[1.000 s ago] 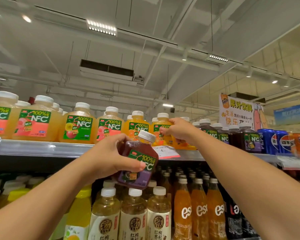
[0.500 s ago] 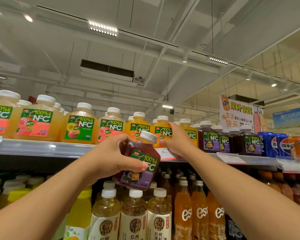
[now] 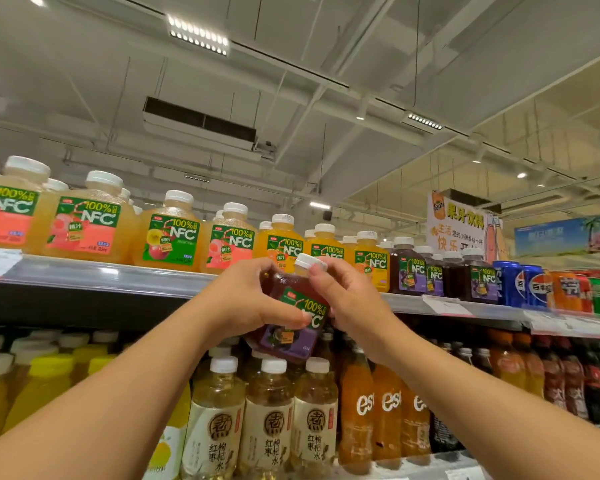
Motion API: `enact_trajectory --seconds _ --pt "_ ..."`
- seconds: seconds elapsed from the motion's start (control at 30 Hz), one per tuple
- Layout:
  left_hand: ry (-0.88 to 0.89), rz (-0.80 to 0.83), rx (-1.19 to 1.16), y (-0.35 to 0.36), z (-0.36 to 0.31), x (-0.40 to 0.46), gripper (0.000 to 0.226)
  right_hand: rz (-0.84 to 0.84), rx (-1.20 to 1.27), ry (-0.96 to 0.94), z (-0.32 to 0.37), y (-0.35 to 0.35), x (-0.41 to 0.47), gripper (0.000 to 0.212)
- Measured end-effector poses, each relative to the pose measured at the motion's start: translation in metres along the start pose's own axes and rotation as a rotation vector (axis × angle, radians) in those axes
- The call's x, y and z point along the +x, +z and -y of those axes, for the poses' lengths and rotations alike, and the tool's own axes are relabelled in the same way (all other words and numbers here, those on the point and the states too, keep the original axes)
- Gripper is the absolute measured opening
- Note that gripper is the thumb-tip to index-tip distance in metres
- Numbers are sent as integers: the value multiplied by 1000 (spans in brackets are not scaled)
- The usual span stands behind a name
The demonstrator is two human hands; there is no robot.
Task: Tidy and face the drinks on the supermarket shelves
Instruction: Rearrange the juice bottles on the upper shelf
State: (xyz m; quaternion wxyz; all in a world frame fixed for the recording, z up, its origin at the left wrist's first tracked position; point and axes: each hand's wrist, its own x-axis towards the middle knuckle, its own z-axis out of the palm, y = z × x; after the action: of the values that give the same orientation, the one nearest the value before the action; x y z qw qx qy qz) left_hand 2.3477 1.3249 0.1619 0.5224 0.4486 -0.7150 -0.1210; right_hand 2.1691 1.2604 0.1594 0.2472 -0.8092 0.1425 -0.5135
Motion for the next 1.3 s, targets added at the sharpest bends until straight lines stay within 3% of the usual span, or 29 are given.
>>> enact_trajectory --seconds 0.2,0.33,0.47,0.6,0.77,0.87,1.07,1.3 --pt "29 85 61 -1 2 -4 61 -101 -174 136 22 8 -11 30" --pt "70 137 322 0 1 -6 76 -154 -357 138 28 6 -26 37" --pt "82 108 399 1 2 -8 86 -217 -460 150 35 -14 -58 39" --pt "146 -22 892 18 2 -11 61 -212 -602 214 40 -60 -106 51" --pt "59 -45 1374 79 -13 -17 67 -222 -637 251 47 -127 -159 52" --pt "68 -92 1387 125 -24 -18 55 -244 -624 245 47 -172 -184 51" --pt "129 18 1355 225 -46 -10 52 -204 -601 227 30 -270 -230 50" --pt "82 56 1420 271 -79 12 52 -143 -667 243 6 -341 -244 39"
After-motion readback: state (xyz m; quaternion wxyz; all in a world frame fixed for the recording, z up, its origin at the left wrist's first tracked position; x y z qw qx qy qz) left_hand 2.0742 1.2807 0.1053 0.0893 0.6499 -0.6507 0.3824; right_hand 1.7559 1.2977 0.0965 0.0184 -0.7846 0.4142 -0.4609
